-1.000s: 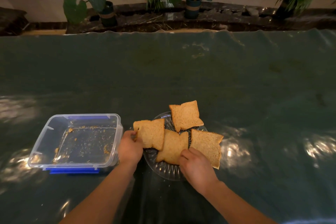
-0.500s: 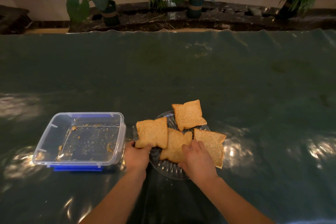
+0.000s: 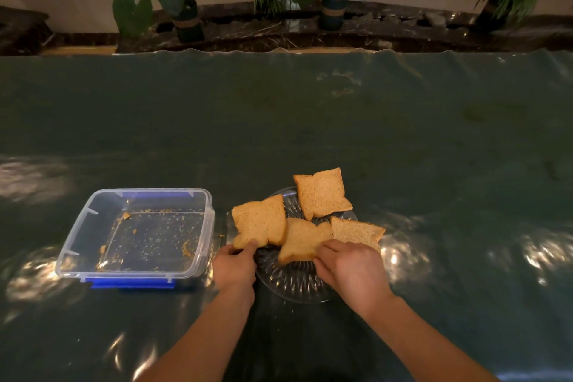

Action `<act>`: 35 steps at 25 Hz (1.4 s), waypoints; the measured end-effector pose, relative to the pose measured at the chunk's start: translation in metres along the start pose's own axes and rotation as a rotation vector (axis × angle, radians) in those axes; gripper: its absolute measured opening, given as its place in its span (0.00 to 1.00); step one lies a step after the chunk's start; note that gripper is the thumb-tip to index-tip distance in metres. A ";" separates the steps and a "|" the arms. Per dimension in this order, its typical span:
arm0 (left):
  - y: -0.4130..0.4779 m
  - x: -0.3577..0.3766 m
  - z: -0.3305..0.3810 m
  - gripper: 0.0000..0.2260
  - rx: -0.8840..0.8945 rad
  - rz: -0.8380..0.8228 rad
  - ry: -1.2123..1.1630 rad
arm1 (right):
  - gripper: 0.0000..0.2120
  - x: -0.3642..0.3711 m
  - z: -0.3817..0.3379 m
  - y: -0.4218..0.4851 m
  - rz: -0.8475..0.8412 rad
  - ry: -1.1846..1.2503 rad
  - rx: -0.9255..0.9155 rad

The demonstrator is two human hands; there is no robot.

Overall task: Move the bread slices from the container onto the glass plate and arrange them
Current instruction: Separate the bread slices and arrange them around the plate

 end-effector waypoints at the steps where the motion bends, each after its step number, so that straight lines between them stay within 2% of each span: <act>1: 0.000 0.001 0.001 0.14 0.006 0.012 0.004 | 0.08 -0.007 0.007 0.000 0.018 0.007 0.011; 5: 0.000 0.001 0.003 0.16 0.034 0.031 0.001 | 0.05 -0.029 0.038 0.004 0.095 0.061 0.103; 9: -0.003 -0.001 0.004 0.08 0.108 0.006 0.040 | 0.02 -0.028 0.052 0.004 0.174 0.261 0.209; 12: -0.003 -0.010 -0.002 0.06 0.138 0.006 0.112 | 0.02 -0.022 0.040 0.000 0.179 0.456 0.110; 17: -0.001 -0.017 -0.009 0.05 0.142 -0.069 0.142 | 0.07 0.003 -0.002 -0.034 0.153 0.290 -0.181; 21: 0.002 -0.015 -0.007 0.08 0.084 -0.099 0.097 | 0.07 0.020 -0.016 -0.046 0.070 0.220 -0.212; 23: 0.003 -0.012 -0.005 0.14 0.060 -0.110 0.087 | 0.08 0.024 -0.015 -0.048 0.032 0.239 -0.179; 25: 0.003 -0.008 0.000 0.21 0.060 -0.119 0.095 | 0.08 0.024 -0.003 -0.049 0.050 0.309 -0.063; 26: 0.003 -0.005 0.004 0.23 0.086 -0.117 0.124 | 0.08 0.023 0.011 -0.050 0.098 0.331 0.069; 28: 0.006 0.000 0.016 0.25 0.199 -0.084 0.248 | 0.13 0.023 0.056 -0.050 0.178 0.348 0.455; 29: 0.007 0.003 0.022 0.25 0.244 -0.070 0.294 | 0.16 0.027 0.079 -0.050 0.149 0.357 0.647; 31: 0.009 0.007 0.026 0.24 0.249 -0.067 0.293 | 0.24 0.042 0.112 -0.045 -0.054 0.425 0.912; 33: 0.011 0.009 0.027 0.22 0.239 -0.072 0.299 | 0.22 0.058 0.123 -0.033 -0.240 0.564 0.979; 35: 0.012 0.011 0.027 0.22 0.263 -0.082 0.326 | 0.14 0.065 0.122 -0.022 -0.268 0.681 0.951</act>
Point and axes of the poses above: each hand's wrist, its own y-axis towards the middle knuckle, its own x-axis out of the palm, z = x × y, the point moved 5 cm from there along y, towards the middle knuckle, and after that the axes turned 7 degrees about -y, right-handed, at the moved point
